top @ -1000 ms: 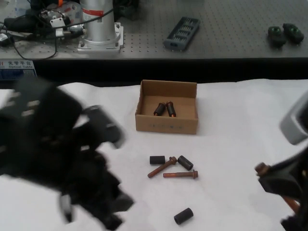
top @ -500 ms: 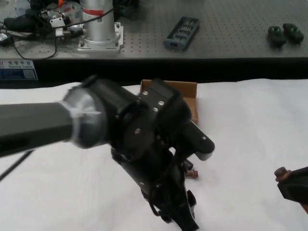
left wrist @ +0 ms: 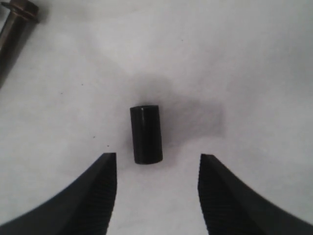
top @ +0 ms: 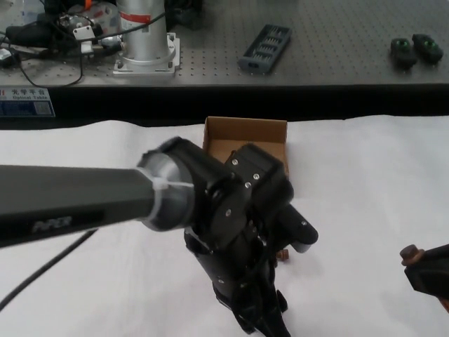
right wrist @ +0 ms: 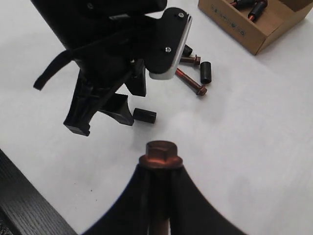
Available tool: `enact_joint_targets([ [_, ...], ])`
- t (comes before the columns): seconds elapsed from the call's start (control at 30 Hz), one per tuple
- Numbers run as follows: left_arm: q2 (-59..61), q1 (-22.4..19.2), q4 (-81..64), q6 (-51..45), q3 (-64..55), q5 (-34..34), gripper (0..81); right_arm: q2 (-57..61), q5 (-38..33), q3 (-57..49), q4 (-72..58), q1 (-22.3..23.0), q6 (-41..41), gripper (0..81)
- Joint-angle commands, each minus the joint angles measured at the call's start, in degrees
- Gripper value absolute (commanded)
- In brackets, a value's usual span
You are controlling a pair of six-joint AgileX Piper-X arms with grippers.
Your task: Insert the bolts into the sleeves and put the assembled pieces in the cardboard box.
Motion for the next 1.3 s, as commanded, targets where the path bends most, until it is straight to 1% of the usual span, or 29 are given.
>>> enact_joint_targets([
  [0.0, 1.59, -0.21, -1.07, -0.27, -0.66, -0.02, 38.4, -0.55, -0.12, -0.30, -0.47, -0.14, 0.03, 1.8],
  [0.4, 6.10, -0.21, -6.84, -0.27, -0.69, -0.08, 38.4, -0.55, -0.38, -0.30, -0.47, -0.14, 0.03, 1.8],
  [0.5, 6.77, -0.21, -7.56, -1.90, -0.69, -0.08, 38.0, -0.55, -0.38, -0.30, -0.47, -0.14, 0.03, 1.8],
  [0.6, 6.80, -0.21, -7.12, -3.29, -0.69, -0.08, 31.4, -0.55, -0.38, -0.30, -0.47, -0.14, 0.03, 1.8],
  [0.67, 6.80, -0.21, -6.77, -3.27, -0.69, -0.08, 24.6, -0.55, -0.38, -0.30, -0.47, -0.14, 0.03, 1.8],
  [0.73, 6.80, -0.21, -5.80, -3.27, -0.69, -0.08, 19.8, -0.55, -0.38, -0.30, -0.47, -0.14, 0.03, 1.8],
  [0.8, 6.80, -0.21, -4.36, -3.27, -0.69, -0.08, 18.1, -0.55, -0.38, -0.30, -0.47, -0.14, 0.03, 1.8],
  [0.93, 6.80, -0.21, -1.12, -2.48, -0.69, -0.08, 18.1, -0.55, -0.36, -0.30, -0.47, -0.14, -0.12, 1.8],
  [1.0, 6.80, -0.21, 0.06, -1.81, -0.69, -0.22, 16.0, -0.55, -0.36, -0.30, -0.47, -0.14, -0.13, 1.8],
  [1.03, 6.80, -0.21, 0.47, -1.85, -0.69, -0.22, 12.8, -0.55, -0.36, -0.30, -0.47, -0.14, -0.13, 1.8],
  [1.1, 6.32, -0.21, 1.52, -1.83, -0.69, 0.04, 1.6, -0.55, -0.11, -0.30, -0.47, -0.14, -0.11, 1.8],
  [1.13, 5.89, -0.21, 1.87, -1.83, -0.69, 0.20, 0.4, -0.55, 0.03, -0.30, -0.47, -0.14, -0.11, 1.8],
  [1.2, 4.46, -0.21, 2.93, -1.83, -0.69, 1.81, 0.7, -0.55, 0.03, -0.30, -0.47, -0.14, -0.11, 1.8],
  [1.27, 2.58, -0.21, 3.97, -1.95, -0.69, 2.01, 0.7, -0.55, 0.03, -0.30, -0.47, -0.14, -0.11, 1.8],
])
